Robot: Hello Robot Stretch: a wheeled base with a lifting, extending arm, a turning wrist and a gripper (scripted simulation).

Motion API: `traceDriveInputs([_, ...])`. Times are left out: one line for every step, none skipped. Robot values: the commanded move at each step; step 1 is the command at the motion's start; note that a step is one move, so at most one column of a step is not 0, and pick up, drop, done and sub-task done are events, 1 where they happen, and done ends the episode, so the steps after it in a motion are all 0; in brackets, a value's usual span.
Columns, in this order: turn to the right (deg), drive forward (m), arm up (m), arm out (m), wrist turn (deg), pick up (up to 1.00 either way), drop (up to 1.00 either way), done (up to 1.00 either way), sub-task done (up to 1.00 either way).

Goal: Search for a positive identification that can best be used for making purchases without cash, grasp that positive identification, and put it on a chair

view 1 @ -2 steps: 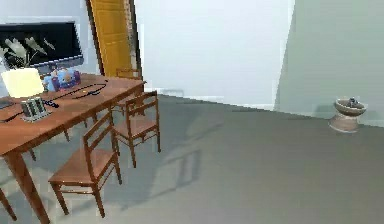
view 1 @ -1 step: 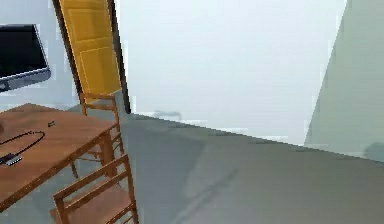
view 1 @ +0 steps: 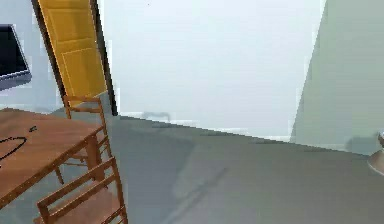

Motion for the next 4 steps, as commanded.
traceDriveInputs([0.0,0.10,0.00,0.00,0.0,0.00,0.00,0.00,0.00])
traceDriveInputs([45.0,0.00,0.00,0.00,0.0,0.00,0.00,0.00,0.00])
traceDriveInputs([45.0,0.00,0.00,0.00,0.0,0.00,0.00,0.00,0.00])
traceDriveInputs([30.0,0.00,0.00,0.00,0.0,0.00,0.00,0.00,0.00])
